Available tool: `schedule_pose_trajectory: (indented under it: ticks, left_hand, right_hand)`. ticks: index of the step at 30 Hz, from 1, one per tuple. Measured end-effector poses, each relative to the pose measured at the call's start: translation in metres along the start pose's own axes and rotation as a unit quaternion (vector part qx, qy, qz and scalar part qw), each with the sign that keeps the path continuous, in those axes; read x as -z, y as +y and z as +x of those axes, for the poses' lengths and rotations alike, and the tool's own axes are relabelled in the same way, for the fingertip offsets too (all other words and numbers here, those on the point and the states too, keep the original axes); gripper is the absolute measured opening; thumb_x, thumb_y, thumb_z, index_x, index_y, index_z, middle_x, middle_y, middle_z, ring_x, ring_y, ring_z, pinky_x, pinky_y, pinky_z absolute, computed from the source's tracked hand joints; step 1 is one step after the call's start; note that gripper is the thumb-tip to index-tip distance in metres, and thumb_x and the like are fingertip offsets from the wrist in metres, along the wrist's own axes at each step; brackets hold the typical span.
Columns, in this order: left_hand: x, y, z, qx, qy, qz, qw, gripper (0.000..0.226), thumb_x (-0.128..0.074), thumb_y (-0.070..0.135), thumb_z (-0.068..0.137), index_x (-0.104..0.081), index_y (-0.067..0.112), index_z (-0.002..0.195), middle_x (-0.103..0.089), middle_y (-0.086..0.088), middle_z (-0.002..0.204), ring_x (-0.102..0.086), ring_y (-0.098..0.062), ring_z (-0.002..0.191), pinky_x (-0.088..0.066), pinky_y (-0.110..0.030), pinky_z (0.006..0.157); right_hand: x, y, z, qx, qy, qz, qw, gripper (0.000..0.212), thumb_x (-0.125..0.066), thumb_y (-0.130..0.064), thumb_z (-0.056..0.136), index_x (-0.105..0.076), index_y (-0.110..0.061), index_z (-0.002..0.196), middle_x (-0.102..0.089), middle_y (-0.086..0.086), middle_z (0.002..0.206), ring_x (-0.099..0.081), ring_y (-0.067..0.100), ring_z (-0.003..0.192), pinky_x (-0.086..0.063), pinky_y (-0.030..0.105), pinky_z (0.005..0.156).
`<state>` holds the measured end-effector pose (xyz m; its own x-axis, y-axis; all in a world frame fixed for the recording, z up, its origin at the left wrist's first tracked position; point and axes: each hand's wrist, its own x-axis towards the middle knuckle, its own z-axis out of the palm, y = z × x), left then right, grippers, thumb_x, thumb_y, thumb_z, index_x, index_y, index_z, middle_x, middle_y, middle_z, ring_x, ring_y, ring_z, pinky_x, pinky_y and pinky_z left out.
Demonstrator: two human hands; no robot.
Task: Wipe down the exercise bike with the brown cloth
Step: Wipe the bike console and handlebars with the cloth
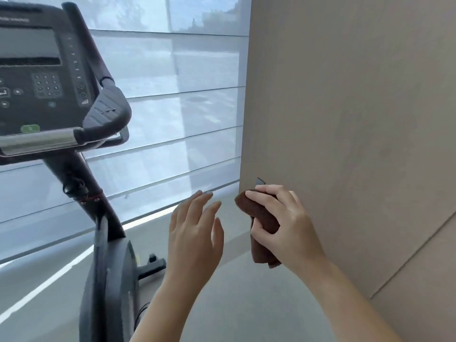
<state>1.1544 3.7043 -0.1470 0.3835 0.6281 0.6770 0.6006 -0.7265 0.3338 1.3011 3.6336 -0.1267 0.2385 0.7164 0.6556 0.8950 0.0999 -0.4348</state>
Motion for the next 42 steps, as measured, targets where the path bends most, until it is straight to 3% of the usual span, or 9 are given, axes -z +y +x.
schedule_pose_trajectory:
  ticks: [4,11,22,27,31,37,42]
  left_hand:
    - [-0.001,-0.024,0.019,0.028,0.017,0.041,0.999,0.030,-0.068,-0.002,0.073,-0.066,0.003,0.103,-0.063,-0.014,0.114,-0.055,-0.034,0.112,-0.037,-0.045,0.096]
    - [-0.012,-0.067,0.060,0.073,0.080,0.123,0.987,0.027,-0.056,0.006,0.078,-0.066,0.002,0.103,-0.063,-0.014,0.114,-0.054,-0.033,0.113,-0.042,-0.050,0.095]
    - [-0.012,-0.110,0.121,0.168,0.147,0.244,0.944,0.025,-0.062,-0.004,0.076,-0.066,-0.002,0.102,-0.063,-0.019,0.112,-0.056,-0.035,0.110,-0.042,-0.046,0.094]
    - [0.007,-0.136,0.132,0.207,0.162,0.272,0.926,0.025,-0.064,-0.004,0.076,-0.066,-0.003,0.101,-0.064,-0.020,0.111,-0.056,-0.035,0.110,-0.043,-0.050,0.096]
    - [0.023,-0.163,0.145,0.191,0.165,0.278,0.927,0.026,-0.053,0.004,0.080,-0.065,-0.004,0.103,-0.064,-0.021,0.112,-0.056,-0.035,0.110,-0.044,-0.052,0.094]
    - [0.044,-0.212,0.160,0.142,0.157,0.275,0.938,0.026,-0.055,0.006,0.081,-0.064,-0.003,0.103,-0.064,-0.019,0.112,-0.056,-0.034,0.110,-0.042,-0.049,0.098]
    - [0.057,-0.249,0.165,0.091,0.118,0.255,0.955,0.035,-0.049,0.021,0.085,-0.063,-0.001,0.109,-0.064,-0.016,0.114,-0.056,-0.031,0.112,-0.042,-0.050,0.097]
  right_hand:
    - [-0.036,0.007,0.039,0.038,-0.037,0.050,0.997,0.043,-0.059,-0.014,0.071,-0.064,-0.021,0.113,-0.060,-0.004,0.113,-0.052,0.020,0.100,-0.040,0.022,0.086]
    - [-0.105,0.023,0.111,0.109,-0.076,0.141,0.981,0.043,-0.060,-0.016,0.071,-0.062,-0.022,0.114,-0.059,-0.005,0.112,-0.053,0.018,0.098,-0.032,0.008,0.088]
    - [-0.176,0.011,0.225,0.235,-0.118,0.259,0.930,0.043,-0.059,-0.011,0.071,-0.063,-0.017,0.113,-0.058,-0.001,0.112,-0.052,0.020,0.099,-0.035,0.015,0.088]
    - [-0.202,-0.022,0.250,0.270,-0.135,0.299,0.905,0.042,-0.060,-0.011,0.071,-0.062,-0.014,0.113,-0.059,0.003,0.112,-0.053,0.024,0.100,-0.047,0.031,0.087]
    - [-0.220,-0.046,0.266,0.290,-0.119,0.291,0.904,0.042,-0.061,-0.009,0.071,-0.063,-0.013,0.113,-0.059,0.006,0.114,-0.053,0.026,0.101,-0.041,0.026,0.089]
    - [-0.230,-0.076,0.324,0.305,-0.055,0.238,0.920,0.043,-0.059,-0.009,0.072,-0.062,-0.014,0.114,-0.059,0.005,0.113,-0.053,0.027,0.101,-0.037,0.024,0.093]
    - [-0.254,-0.104,0.346,0.304,-0.181,0.134,0.926,0.045,-0.064,-0.021,0.078,-0.057,-0.026,0.122,-0.055,-0.007,0.122,-0.047,0.027,0.108,-0.037,0.032,0.095]
